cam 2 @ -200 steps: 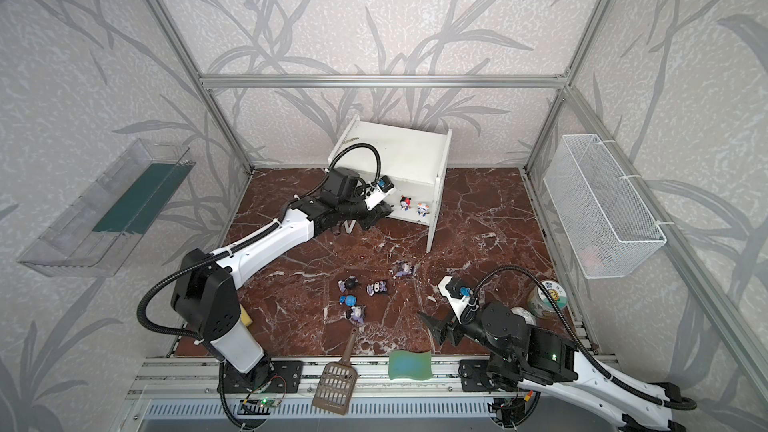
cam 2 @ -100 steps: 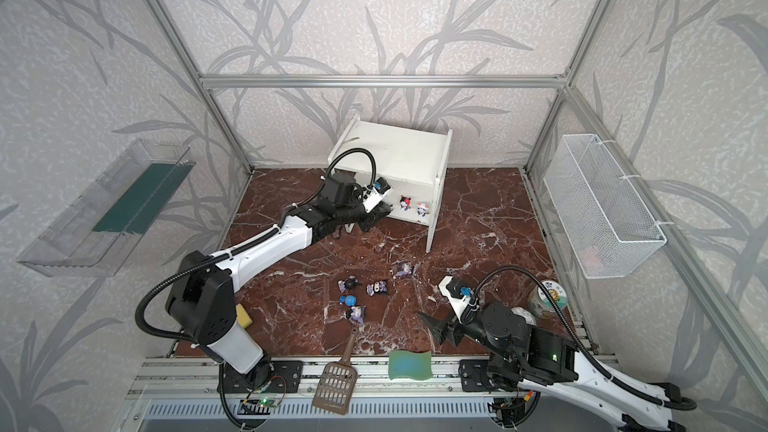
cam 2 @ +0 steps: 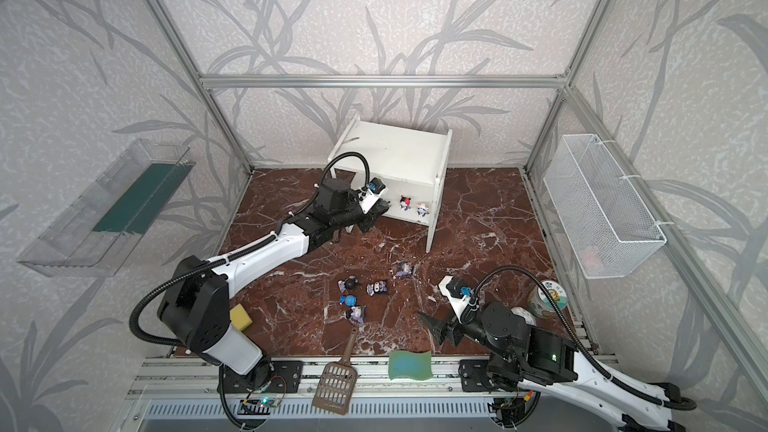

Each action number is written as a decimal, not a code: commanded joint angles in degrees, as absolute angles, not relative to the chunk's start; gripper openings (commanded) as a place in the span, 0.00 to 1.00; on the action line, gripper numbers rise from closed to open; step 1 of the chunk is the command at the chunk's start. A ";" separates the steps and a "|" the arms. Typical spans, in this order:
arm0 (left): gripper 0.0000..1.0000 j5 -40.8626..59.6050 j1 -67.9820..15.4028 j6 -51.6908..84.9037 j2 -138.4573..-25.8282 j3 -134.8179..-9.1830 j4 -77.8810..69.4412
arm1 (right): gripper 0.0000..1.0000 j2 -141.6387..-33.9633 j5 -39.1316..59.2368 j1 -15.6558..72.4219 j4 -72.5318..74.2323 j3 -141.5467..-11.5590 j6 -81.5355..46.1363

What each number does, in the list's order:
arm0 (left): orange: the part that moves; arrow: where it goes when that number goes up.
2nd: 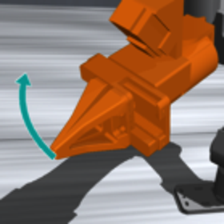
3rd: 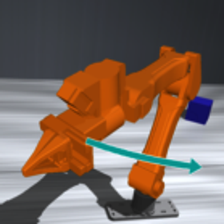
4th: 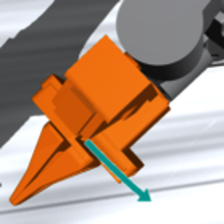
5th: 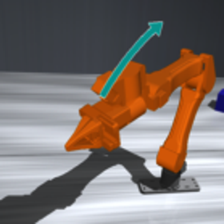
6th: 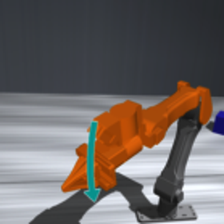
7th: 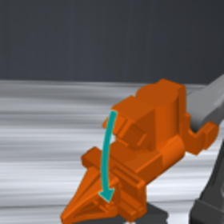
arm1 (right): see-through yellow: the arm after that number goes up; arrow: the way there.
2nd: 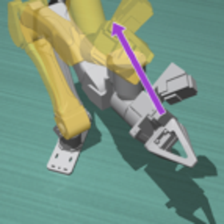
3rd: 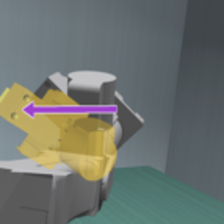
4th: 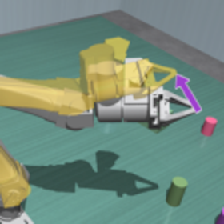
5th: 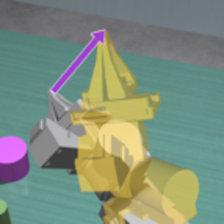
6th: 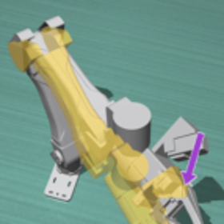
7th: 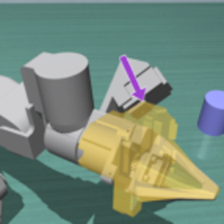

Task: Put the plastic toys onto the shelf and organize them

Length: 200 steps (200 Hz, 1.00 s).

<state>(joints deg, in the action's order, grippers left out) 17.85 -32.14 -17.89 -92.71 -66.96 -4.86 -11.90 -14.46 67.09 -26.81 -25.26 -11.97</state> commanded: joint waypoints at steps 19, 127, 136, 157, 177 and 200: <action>0.26 15.84 -31.83 -17.18 -91.59 -65.93 -10.75 | 0.90 -11.69 -13.71 67.58 -24.87 -24.79 -12.13; 0.27 14.74 -31.90 -14.99 -95.77 -66.50 -14.80 | 0.90 -11.38 -13.10 67.51 -24.40 -24.33 -12.40; 0.27 14.42 -31.81 -14.82 -96.05 -66.33 -15.31 | 0.89 -11.34 -13.10 67.54 -24.35 -24.35 -12.40; 0.27 13.64 -31.89 -14.51 -96.48 -65.91 -16.63 | 0.90 -11.16 -13.10 67.50 -24.36 -24.18 -12.48; 0.27 13.38 -31.85 -14.33 -96.99 -65.98 -17.05 | 0.90 -11.07 -13.01 67.56 -24.35 -24.08 -12.57; 0.27 13.36 -31.86 -14.24 -97.68 -66.31 -16.90 | 0.90 -11.08 -13.00 67.51 -24.40 -24.08 -12.71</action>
